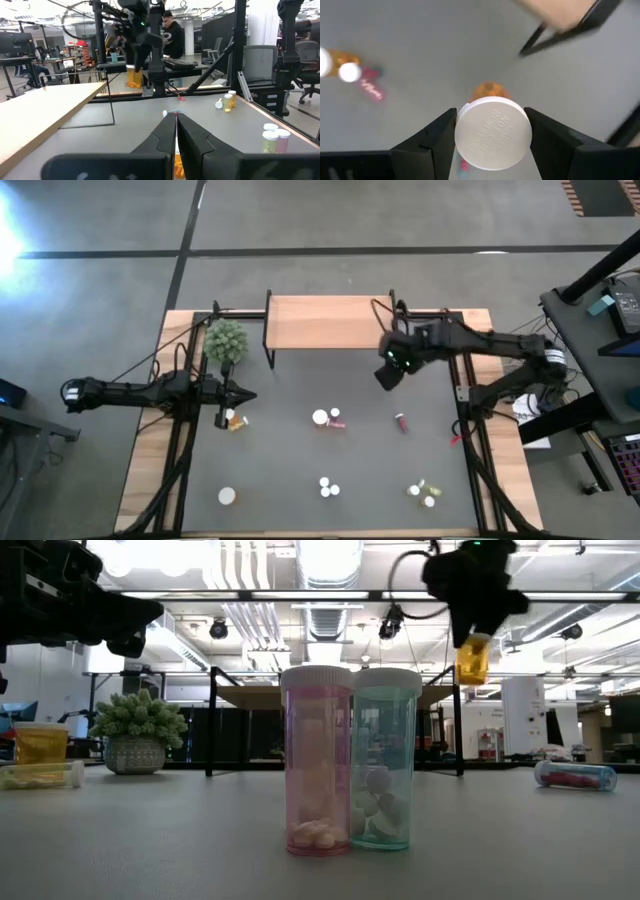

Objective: Pick and place medicine bottles onto shelf by color
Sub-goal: Put the large orange pill bottle on the shelf

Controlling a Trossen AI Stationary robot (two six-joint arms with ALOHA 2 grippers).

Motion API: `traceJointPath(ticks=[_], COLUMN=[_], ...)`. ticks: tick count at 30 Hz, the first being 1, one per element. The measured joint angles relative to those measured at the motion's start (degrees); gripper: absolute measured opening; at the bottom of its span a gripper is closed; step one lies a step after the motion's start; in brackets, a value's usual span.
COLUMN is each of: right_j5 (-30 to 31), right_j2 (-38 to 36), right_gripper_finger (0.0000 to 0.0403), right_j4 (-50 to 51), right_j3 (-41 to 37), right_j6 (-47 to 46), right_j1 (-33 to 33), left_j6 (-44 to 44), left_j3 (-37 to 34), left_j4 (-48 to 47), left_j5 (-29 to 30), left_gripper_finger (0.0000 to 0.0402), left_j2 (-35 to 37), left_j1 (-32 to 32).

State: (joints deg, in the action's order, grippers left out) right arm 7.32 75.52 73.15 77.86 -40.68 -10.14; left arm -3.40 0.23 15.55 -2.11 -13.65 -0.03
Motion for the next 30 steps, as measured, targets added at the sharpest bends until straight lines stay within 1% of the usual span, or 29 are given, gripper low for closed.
traceJointPath(ticks=[5, 11, 16, 22, 27, 30], right_j5=[0.76, 0.84, 1.68, 1.87, 1.86, 1.75], right_j2=[7.83, 15.42, 22.17, 30.26, 35.35, 37.39], right_gripper_finger=[0.0205, 0.0205, 0.0205, 0.0205, 0.0206, 0.0206], right_j4=[6.33, 8.09, 10.34, 13.54, 16.71, 16.88], right_j3=[11.93, 22.46, 30.73, 41.13, 48.24, 51.9], right_j6=[7.85, 14.84, 17.05, 18.75, 20.59, 22.08], right_j1=[-4.51, -10.3, -15.03, -19.19, -22.08, -23.4], left_j6=[0.01, 0.02, 0.02, 0.0, 0.0, 0.01], left_j3=[0.02, 0.02, 0.01, 0.02, 0.0, 0.0], left_j4=[0.0, 0.0, -0.01, -0.02, 0.0, 0.0], left_j5=[0.02, 0.02, 0.0, 0.0, 0.0, 0.01], left_gripper_finger=[0.0, 0.0, 0.0, 0.0, 0.0, 0.0], left_j2=[0.0, 0.0, 0.0, 0.0, 0.0, 0.0], left_j1=[0.01, 0.02, 0.02, 0.0, 0.01, 0.01])
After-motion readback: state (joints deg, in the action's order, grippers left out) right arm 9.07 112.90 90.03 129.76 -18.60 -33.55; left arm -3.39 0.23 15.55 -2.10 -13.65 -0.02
